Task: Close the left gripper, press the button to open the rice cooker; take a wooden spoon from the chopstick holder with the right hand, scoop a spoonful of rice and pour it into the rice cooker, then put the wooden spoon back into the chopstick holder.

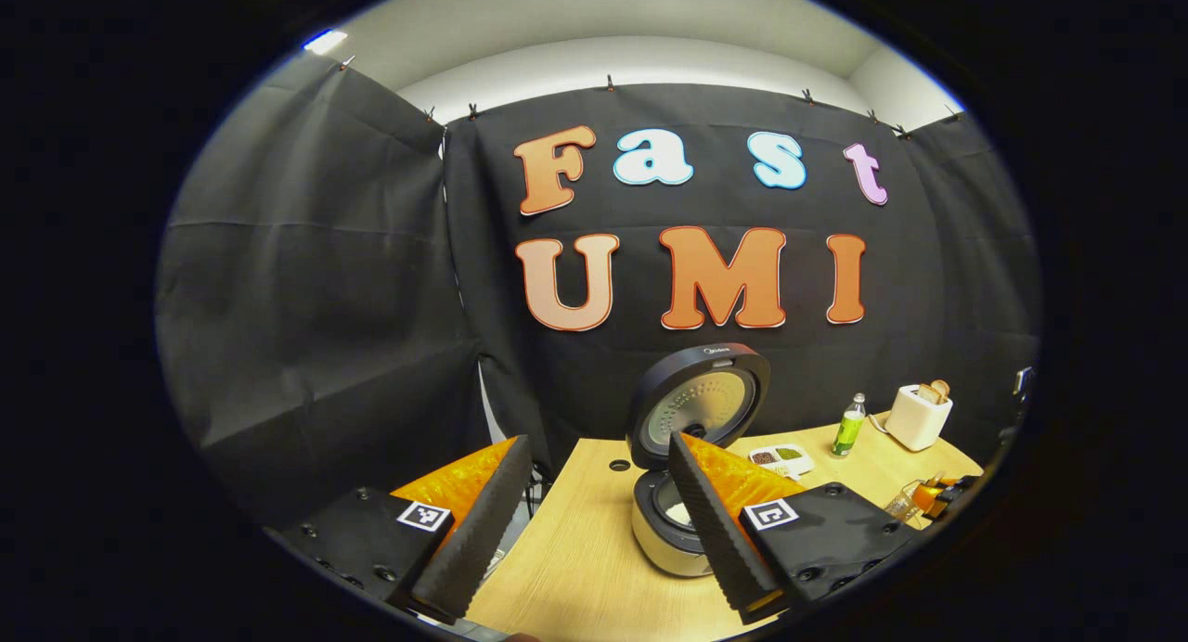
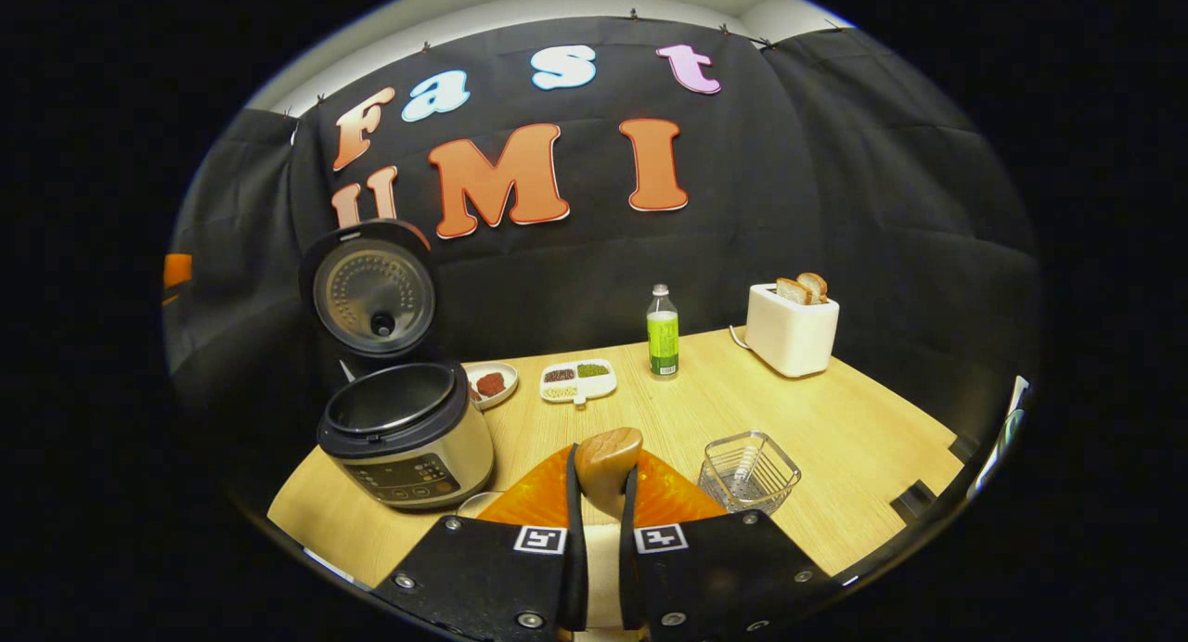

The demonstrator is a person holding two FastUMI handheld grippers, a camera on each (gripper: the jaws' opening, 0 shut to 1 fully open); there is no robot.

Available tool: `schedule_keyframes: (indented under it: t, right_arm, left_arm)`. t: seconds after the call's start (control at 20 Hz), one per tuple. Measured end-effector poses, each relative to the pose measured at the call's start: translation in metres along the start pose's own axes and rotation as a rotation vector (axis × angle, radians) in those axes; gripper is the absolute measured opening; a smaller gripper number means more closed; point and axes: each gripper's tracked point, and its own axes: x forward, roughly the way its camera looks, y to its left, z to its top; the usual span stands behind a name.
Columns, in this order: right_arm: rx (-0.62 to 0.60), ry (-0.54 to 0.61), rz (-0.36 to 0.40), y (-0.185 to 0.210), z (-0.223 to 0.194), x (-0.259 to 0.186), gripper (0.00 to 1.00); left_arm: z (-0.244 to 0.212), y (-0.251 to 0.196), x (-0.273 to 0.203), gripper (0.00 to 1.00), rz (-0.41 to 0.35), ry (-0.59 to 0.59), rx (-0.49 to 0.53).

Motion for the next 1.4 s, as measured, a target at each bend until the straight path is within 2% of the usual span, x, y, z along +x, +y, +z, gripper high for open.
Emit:
schedule_keyframes:
  t: [0.2,0.55,0.6,0.75,1.05,1.15,1.4]
  right_arm:
    - [-0.013,-0.009,0.018,0.015,-0.006,0.0,0.13]
    - [0.196,0.085,0.103,0.053,-0.03,-0.002,0.12]
    - [0.247,0.096,0.117,0.055,-0.031,-0.004,0.12]
    - [0.407,0.118,0.127,0.041,-0.03,0.0,0.13]
    - [0.794,0.181,0.079,-0.001,-0.042,0.01,0.12]
    - [0.858,0.181,0.066,-0.012,-0.042,0.008,0.12]
    - [0.894,0.146,0.054,-0.032,-0.027,0.001,0.12]
  left_arm:
    - [-0.006,0.002,-0.003,0.97,0.006,0.014,-0.008]
    - [-0.012,0.006,-0.005,0.97,0.013,0.027,-0.016]
    - [-0.012,0.006,-0.005,1.0,0.013,0.028,-0.022]
    - [-0.017,0.008,-0.004,0.97,0.014,0.037,-0.041]
    - [-0.025,0.009,-0.003,0.97,0.014,0.057,-0.079]
    - [-0.024,0.01,-0.002,0.97,0.018,0.054,-0.079]
    - [-0.023,0.01,-0.001,0.97,0.018,0.052,-0.073]
